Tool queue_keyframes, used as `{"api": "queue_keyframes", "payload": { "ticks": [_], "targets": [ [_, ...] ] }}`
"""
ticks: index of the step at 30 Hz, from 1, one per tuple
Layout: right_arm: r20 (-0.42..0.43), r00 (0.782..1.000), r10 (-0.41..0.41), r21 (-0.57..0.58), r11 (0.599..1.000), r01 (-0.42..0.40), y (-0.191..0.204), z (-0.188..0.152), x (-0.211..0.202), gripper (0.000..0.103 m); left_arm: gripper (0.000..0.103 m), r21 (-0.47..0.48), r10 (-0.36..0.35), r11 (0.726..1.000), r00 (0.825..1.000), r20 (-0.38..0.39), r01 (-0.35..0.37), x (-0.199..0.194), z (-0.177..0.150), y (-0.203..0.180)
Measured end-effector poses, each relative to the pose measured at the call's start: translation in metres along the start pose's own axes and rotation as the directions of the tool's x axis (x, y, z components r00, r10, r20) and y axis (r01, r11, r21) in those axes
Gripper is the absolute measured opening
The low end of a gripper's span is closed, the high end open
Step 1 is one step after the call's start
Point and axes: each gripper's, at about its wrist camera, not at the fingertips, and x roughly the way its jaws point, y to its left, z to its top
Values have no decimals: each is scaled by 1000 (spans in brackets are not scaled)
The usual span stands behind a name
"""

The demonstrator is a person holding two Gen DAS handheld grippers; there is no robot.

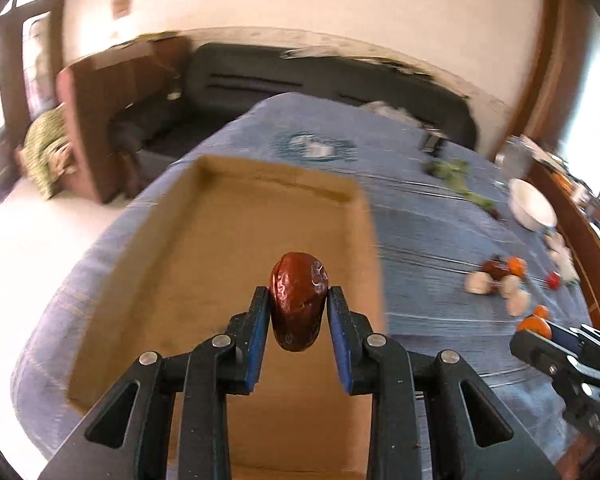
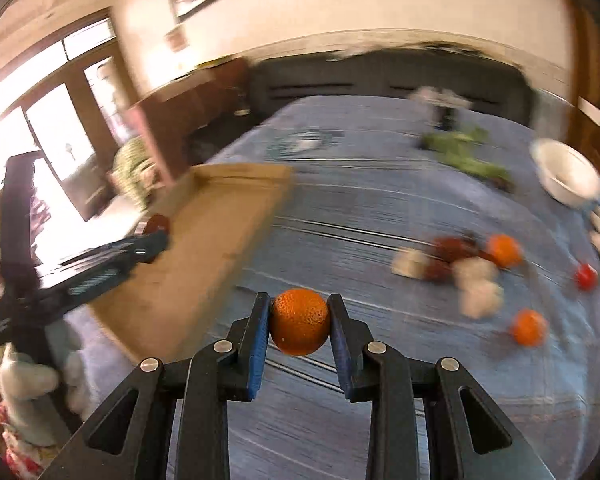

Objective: Organize fruits
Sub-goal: 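Drop the mandarin and date into the cardboard tray with both grippers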

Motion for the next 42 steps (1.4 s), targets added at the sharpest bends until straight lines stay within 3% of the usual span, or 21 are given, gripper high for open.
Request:
{"api": "queue_keyframes", "payload": {
  "ticks": [7, 11, 22, 25, 30, 32, 39, 42],
  "targets": [
    [-81, 991, 103, -135, 984, -113, 79, 7, 62, 32, 28, -60, 91, 994, 994, -61, -95, 14, -11, 53],
    [-134, 985, 112, -185, 973, -136, 105, 2, 94, 32, 28, -83, 118, 989, 989, -91, -125, 18, -17, 74],
    [-189, 977, 95, -232, 963, -139, 124, -20, 124, 33, 31, -93, 130, 985, 984, -123, -142, 14, -30, 90],
    [-181, 978, 104, -242, 959, -147, 128, -22, 118, 34, 42, -103, 127, 985, 987, -97, -136, 0, -28, 91],
    [-119, 986, 119, -239, 960, -145, 128, -20, 92, 50, 46, -113, 129, 985, 991, -44, -133, -23, -20, 86],
    [-88, 988, 127, -222, 964, -144, 123, -18, 79, 50, 48, -116, 122, 985, 992, -24, -124, -31, -18, 83],
    [-1, 995, 102, -130, 986, -101, 84, -16, 35, 53, 48, -94, 25, 995, 1000, 7, -24, -48, -6, 54],
    [35, 997, 66, -70, 996, -64, 55, -19, 14, 55, 60, -95, -40, 995, 999, -9, 39, -49, -5, 36]
  ]
}}
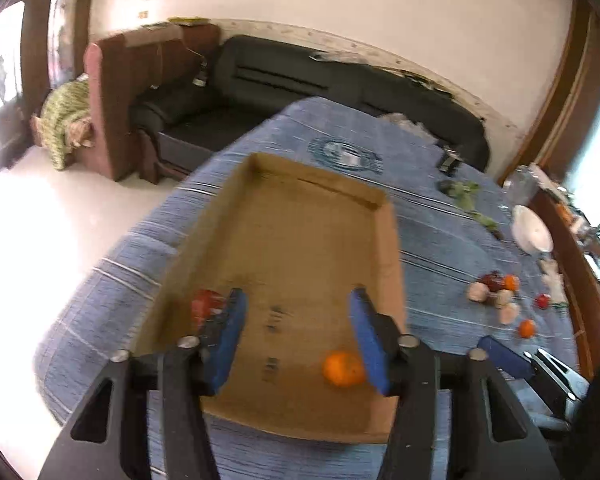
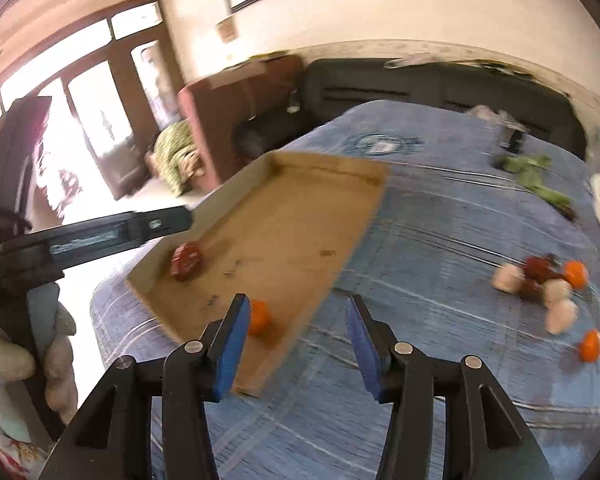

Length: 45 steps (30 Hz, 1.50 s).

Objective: Organize fruits
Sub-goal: 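Drop the mandarin and date into the cardboard tray with both grippers, then grasp a mandarin with the right gripper while the left gripper grasps a white cube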

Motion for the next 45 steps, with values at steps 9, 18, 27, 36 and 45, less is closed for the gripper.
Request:
{"api": "queue_keyframes", "payload": {
  "ticks": [9, 18, 27, 36, 45],
  "targets": [
    [24, 978, -209, 202, 959, 200, -126, -32, -64, 56, 73, 134, -163, 973, 973, -163, 186, 22, -23, -94],
    [-46, 933, -356, 441, 831, 339, -245, -72, -115, 56, 73, 234, -150, 949, 954, -260, 213, 83, -40, -170],
    [-53, 955, -291, 429, 857, 284, -254, -44, -55, 56, 57, 179, -187, 953, 939, -287, 245, 145, -27, -202],
    [-61, 948, -311, 405, 861, 309, -263, -54, -33, 54, 54, 227, -204, 940, 952, -227, 255, 183, -18, -223],
    [-56, 942, -331, 344, 879, 330, -253, -52, -29, 35, 16, 212, -274, 921, 931, -240, 326, 192, -16, -217]
  ]
}}
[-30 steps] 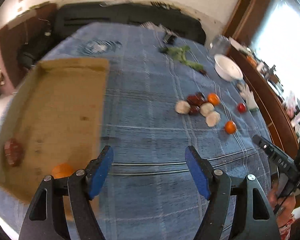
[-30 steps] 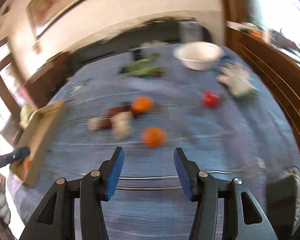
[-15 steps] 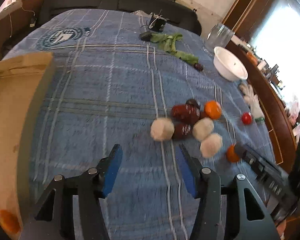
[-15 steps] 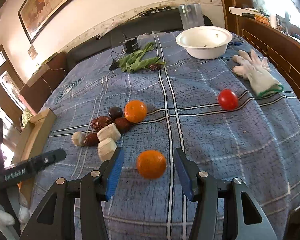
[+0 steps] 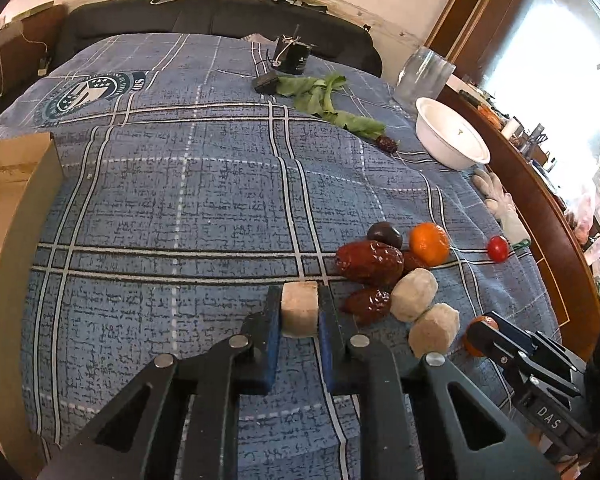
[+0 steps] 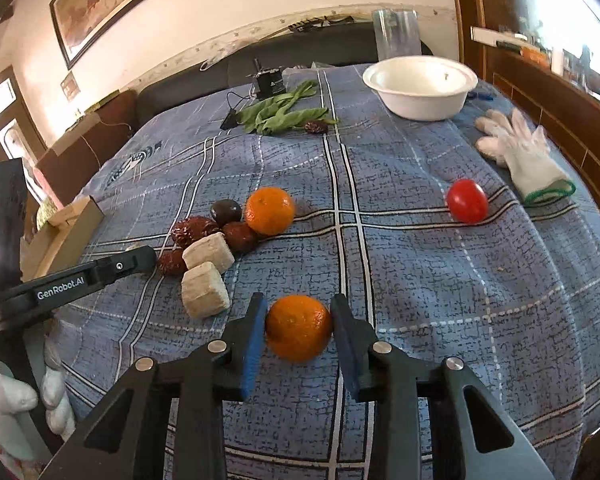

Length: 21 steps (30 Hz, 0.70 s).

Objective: Organize fruits
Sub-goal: 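Grasp a mandarin with the right gripper while the left gripper grasps a white cube, then release the mandarin and white cube into the cardboard tray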

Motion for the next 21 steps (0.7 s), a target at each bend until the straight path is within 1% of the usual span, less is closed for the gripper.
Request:
{"api": "queue_keyframes", "payload": {
  "ticks": [4, 8, 14, 18, 21],
  "targets": [
    [2, 1000, -11, -20, 1000, 11, 4, -1, 0, 35, 16, 15, 11, 1000, 1000, 17, -11, 0, -2, -2],
    [1, 1000, -7, -14, 1000, 7, 2, -1, 1, 35, 17, 41, 25, 999, 999, 23, -26, 1, -3, -7],
    [5, 1000, -10, -15, 1000, 10, 1, -1, 0, 34, 16, 63, 20, 998, 999, 26, -21, 1, -4, -10],
    [20, 999, -27, -15, 1000, 27, 2, -1, -3, 34, 16, 58, 18, 998, 999, 45, -21, -5, -6, -9],
    [36, 999, -38, -26, 999, 39, 5, -1, -7, 34, 16, 21, 6, 1000, 999, 39, -7, -17, -9, -7]
  ]
}}
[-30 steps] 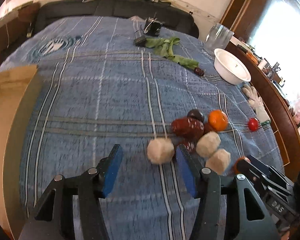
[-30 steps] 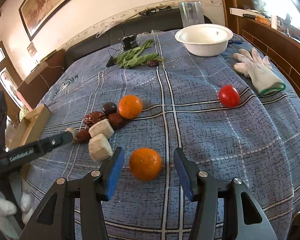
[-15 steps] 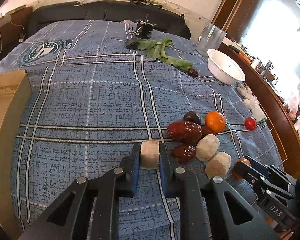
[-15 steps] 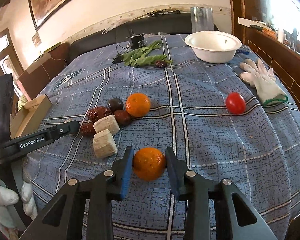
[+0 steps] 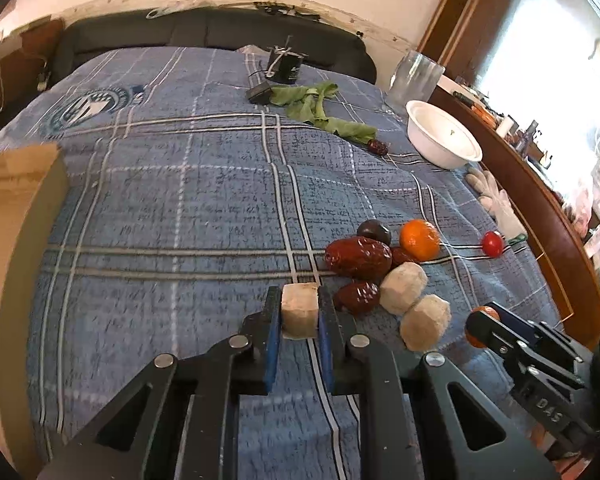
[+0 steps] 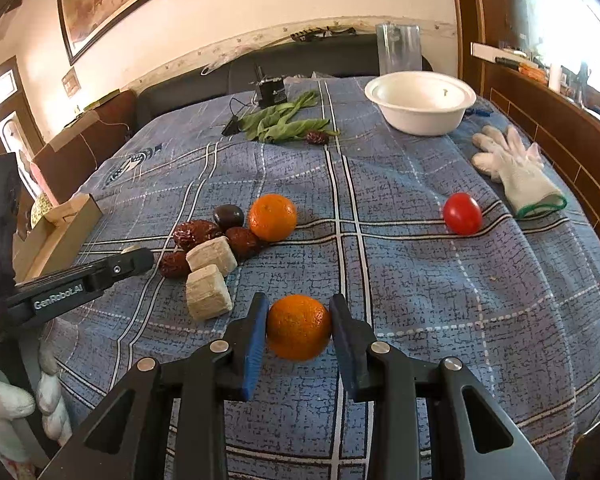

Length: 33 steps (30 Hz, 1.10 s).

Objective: Organize fruits
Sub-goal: 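Release the mandarin and white cube into the cardboard tray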

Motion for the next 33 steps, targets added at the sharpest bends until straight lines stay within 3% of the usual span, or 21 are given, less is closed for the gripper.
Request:
{"api": "queue_keyframes", "payload": {
  "ticks": [5, 7, 12, 17, 21, 26, 33],
  "targets": [
    [10, 999, 45, -6, 999, -45, 18, -1, -22, 34, 16, -55, -16, 998, 998, 62, 20, -58, -9, 17],
    [16, 997, 82, -26, 996, -81, 35, 1, -34, 34, 16, -88, 18, 996, 996, 86, -10, -84, -12, 36],
    [9, 980, 201, -94, 975, -199, 93, 10, -48, 34, 16, -212, 185, 965, 974, 130, -155, -143, -20, 108],
    [-47, 946, 321, -189, 927, -324, 170, 15, -44, 35, 16, -288, 365, 901, 926, 102, -323, -168, -33, 169],
    [-108, 919, 380, -269, 878, -395, 235, 12, -31, 35, 16, -334, 381, 877, 924, 45, -345, -167, -38, 205],
    [-195, 912, 361, -358, 839, -409, 298, -6, -1, 35, 16, -337, 372, 874, 928, -2, -351, -155, -40, 222],
    [-263, 913, 311, -402, 825, -397, 332, -27, 32, 35, 17, -386, 330, 872, 944, 7, -302, -161, -52, 233]
  ]
}}
